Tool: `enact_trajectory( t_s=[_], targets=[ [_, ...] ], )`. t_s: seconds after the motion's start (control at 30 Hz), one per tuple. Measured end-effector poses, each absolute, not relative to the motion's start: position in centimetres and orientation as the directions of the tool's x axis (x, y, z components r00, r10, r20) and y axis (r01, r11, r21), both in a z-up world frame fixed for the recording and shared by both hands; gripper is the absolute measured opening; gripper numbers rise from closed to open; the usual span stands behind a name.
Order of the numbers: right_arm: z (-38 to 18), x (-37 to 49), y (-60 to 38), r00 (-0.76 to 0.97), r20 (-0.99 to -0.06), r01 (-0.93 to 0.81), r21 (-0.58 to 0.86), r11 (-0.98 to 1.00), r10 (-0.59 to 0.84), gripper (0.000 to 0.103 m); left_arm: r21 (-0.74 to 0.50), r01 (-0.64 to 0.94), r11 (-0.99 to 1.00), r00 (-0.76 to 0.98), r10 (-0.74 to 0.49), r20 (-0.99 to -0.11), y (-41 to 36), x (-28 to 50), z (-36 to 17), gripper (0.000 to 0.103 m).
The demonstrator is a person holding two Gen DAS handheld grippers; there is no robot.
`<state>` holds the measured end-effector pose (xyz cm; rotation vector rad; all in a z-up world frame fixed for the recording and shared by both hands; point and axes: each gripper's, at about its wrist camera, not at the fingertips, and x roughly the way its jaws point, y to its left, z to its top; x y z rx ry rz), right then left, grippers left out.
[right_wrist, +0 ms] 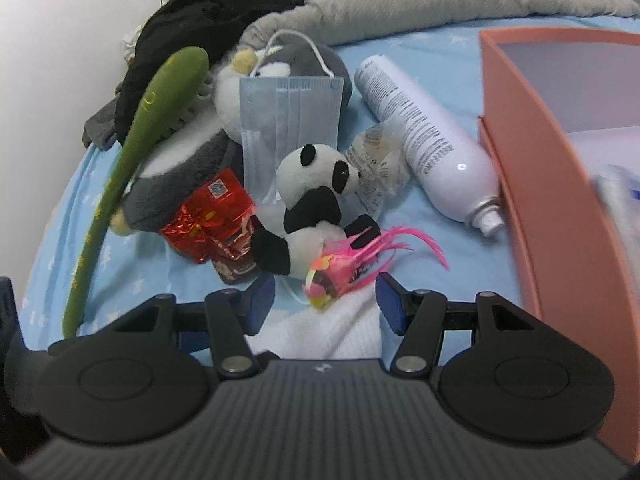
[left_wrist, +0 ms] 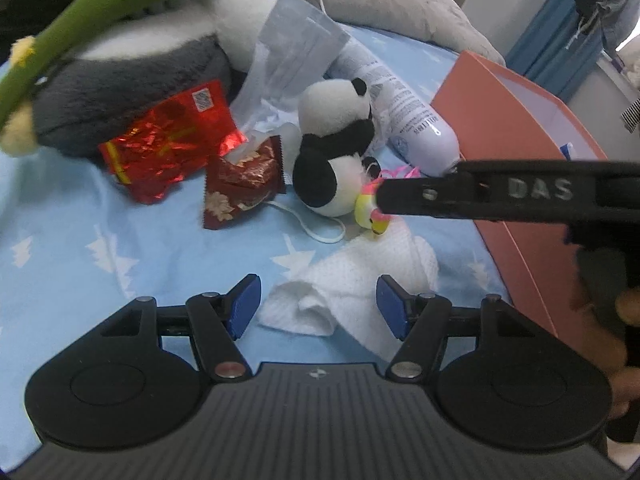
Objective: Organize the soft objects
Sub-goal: 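Grasp the pink feather toy with the right gripper while the left gripper grasps the white tissue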
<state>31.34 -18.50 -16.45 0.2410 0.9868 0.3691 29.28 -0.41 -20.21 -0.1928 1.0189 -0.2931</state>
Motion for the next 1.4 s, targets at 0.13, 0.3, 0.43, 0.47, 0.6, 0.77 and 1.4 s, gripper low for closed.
enact_trajectory(
  t_s=[0.13,0.3,0.43,0.47,0.6,0.77,1.4],
  targets=[
    [-17.7,33.0,-17.9,0.471,-0.777,-0.208,0.361,0.909,0.417,0.058,-0.291,0.165,0.942,0.472,-0.335,-0.816,-0.9,29.9,-21.2,0.063],
    [-18.6,34.2,-17.4,0.467,-0.782,-0.223,0.346,0.911,0.412,0.039,-0.26,0.222,0.94,0.472,-0.336,-0.815,-1.7,30.2,-21.4,0.037],
    [-18.5,34.1,-17.6,0.476,-0.777,-0.214,0.351,0.912,0.411,0.035,-0.289,0.169,0.942,0.483,-0.335,-0.809,-1.3,30.2,-21.4,0.016],
    [-18.3,33.9,-17.7,0.484,-0.774,-0.215,0.349,0.912,0.41,0.035,-0.291,0.158,0.944,0.487,-0.331,-0.808,-1.2,30.0,-21.3,0.012],
    [-17.5,32.9,-18.4,0.503,-0.765,-0.204,0.347,0.916,0.402,0.035,-0.287,0.15,0.946,0.503,-0.323,-0.802,-1.4,29.1,-20.6,0.009],
    [-16.2,31.0,-19.2,0.528,-0.76,-0.198,0.324,0.925,0.379,0.035,-0.274,0.146,0.95,0.523,-0.31,-0.794,-1.4,27.1,-19.0,0.008],
    [-12.3,19.8,-20.9,0.59,-0.742,-0.177,0.265,0.948,0.318,0.035,-0.264,0.006,0.964,0.598,-0.215,-0.772,1.2,18.2,-14.9,0.008]
  ],
)
